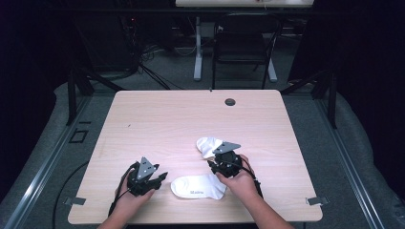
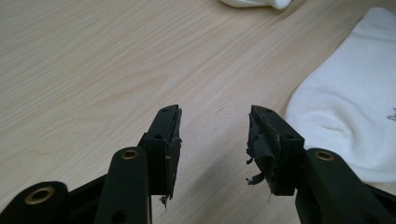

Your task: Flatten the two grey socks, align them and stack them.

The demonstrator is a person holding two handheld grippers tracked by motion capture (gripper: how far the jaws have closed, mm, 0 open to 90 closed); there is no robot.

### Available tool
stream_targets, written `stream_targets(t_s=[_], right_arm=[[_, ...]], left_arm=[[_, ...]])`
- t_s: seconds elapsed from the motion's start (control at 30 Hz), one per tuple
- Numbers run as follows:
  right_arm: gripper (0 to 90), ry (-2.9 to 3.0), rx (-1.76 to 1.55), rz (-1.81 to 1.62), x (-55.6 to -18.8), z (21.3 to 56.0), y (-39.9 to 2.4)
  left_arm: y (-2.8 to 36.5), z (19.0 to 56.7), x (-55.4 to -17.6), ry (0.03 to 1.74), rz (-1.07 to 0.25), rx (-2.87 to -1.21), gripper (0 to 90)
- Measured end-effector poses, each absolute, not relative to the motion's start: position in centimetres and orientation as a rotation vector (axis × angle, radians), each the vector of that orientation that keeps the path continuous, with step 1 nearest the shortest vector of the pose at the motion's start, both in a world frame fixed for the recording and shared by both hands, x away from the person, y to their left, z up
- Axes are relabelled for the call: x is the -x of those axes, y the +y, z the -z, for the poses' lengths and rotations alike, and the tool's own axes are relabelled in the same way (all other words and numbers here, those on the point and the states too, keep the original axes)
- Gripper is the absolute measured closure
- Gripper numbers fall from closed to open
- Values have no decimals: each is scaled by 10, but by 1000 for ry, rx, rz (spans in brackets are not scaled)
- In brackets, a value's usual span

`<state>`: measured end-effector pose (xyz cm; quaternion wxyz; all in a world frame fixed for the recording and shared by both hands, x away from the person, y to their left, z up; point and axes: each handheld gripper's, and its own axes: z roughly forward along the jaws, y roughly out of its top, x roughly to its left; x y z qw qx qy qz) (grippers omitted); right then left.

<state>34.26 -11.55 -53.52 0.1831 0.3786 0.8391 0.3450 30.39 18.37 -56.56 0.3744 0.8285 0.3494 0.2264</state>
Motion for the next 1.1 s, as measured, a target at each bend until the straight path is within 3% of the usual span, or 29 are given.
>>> stream_targets(t_s=[0.37, 0.87, 0.93, 1.1], right_arm=[[629, 2375, -1111, -973, -371, 538, -97], [549, 2347, -1122, -868, -402, 549, -67], [573, 2349, -1134, -842, -405, 551, -66], [756, 2385, -1161, -797, -409, 556, -68]], left_arm=[[187, 569, -308, 922, -571, -2128, 538], [190, 569, -311, 940, -551, -2123, 541], [190, 569, -311, 945, -548, -2118, 542], [189, 570, -311, 944, -546, -2123, 542]])
